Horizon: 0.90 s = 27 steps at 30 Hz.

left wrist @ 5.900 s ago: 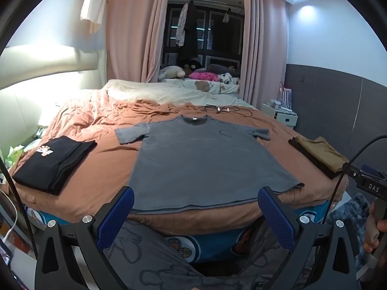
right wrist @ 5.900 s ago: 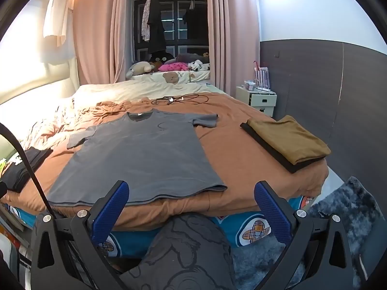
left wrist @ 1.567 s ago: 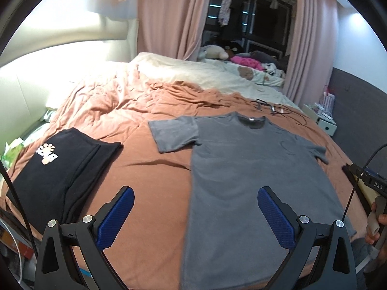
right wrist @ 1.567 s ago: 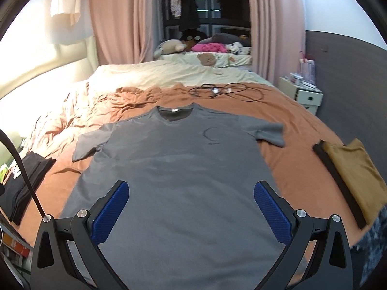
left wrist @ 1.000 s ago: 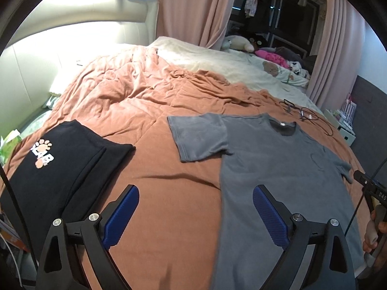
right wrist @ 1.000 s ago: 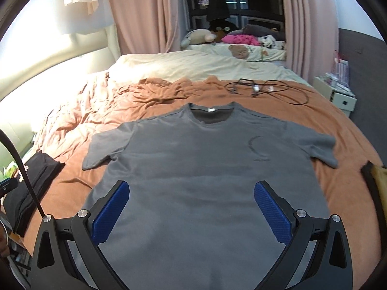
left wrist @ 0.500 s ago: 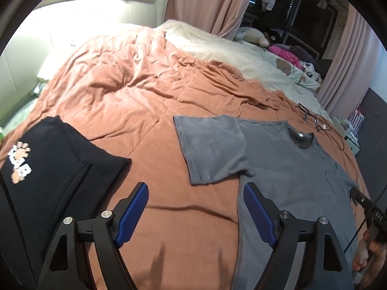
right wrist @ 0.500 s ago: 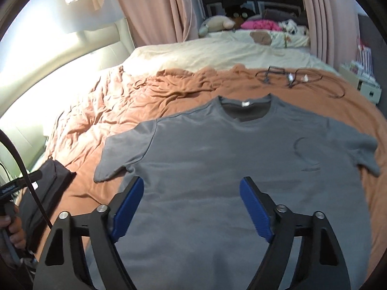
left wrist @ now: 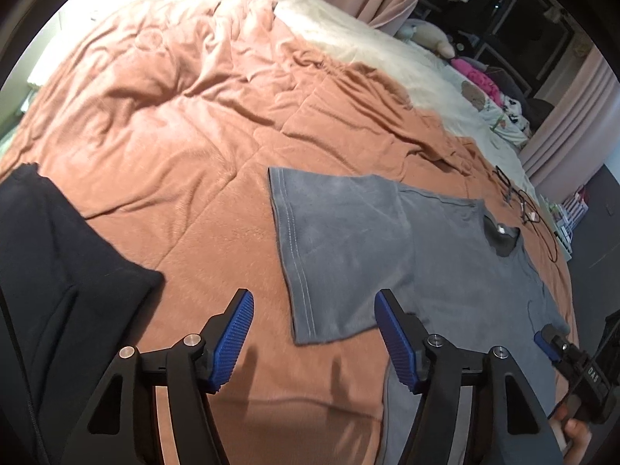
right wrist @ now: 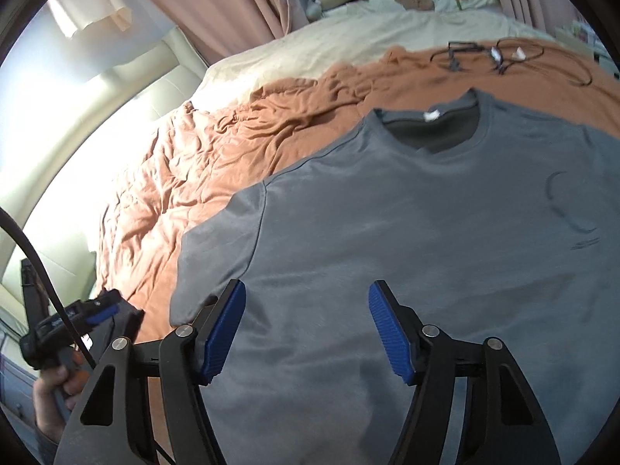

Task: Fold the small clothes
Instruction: 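Move the left tool toward the grey t-shirt's sleeve and side edge, then grasp the t-shirt side edge with the left gripper and fold it inward over the body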

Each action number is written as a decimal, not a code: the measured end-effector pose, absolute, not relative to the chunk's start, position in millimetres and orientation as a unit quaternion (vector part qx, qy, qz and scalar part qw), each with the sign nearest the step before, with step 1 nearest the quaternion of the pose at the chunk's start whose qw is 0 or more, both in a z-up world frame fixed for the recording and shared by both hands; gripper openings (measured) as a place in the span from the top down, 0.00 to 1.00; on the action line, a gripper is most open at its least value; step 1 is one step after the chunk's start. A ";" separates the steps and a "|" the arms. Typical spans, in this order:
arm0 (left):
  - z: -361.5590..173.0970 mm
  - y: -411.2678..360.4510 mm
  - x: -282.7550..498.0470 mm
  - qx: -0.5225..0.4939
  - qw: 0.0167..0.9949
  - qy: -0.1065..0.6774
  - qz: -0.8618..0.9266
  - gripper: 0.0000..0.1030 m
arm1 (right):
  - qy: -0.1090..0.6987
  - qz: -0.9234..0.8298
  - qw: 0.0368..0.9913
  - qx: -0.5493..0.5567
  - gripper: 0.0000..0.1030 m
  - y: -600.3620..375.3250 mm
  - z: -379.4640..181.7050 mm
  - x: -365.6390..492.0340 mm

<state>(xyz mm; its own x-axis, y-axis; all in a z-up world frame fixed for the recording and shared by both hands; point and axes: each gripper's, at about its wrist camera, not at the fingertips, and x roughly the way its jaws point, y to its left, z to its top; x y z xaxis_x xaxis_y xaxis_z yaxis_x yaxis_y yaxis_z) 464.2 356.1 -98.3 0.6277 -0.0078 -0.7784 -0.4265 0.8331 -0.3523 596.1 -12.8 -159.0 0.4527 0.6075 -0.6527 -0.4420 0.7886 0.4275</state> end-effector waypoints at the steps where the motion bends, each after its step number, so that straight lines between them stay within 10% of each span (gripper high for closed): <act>1: -101.4 357.6 468.9 -0.265 0.861 0.417 0.121 0.37 | 0.425 0.312 0.844 0.101 0.37 -7.3 -162.7 601.2; 25: -178.2 394.3 563.1 -0.287 0.827 0.459 0.153 0.54 | 0.495 0.367 0.773 0.150 0.80 88.3 -225.2 691.8; 27: -177.2 394.0 566.6 -0.280 0.826 0.461 0.163 0.71 | 0.505 0.371 0.764 0.154 0.85 98.7 -233.7 696.5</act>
<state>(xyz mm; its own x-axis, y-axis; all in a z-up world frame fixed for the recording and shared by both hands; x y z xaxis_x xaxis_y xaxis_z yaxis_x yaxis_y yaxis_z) 566.6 394.0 -177.2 0.5224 0.0116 -0.8526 -0.5269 0.7906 -0.3120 696.5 98.7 -233.7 0.2149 0.7229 -0.6567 -0.4117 0.6768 0.6103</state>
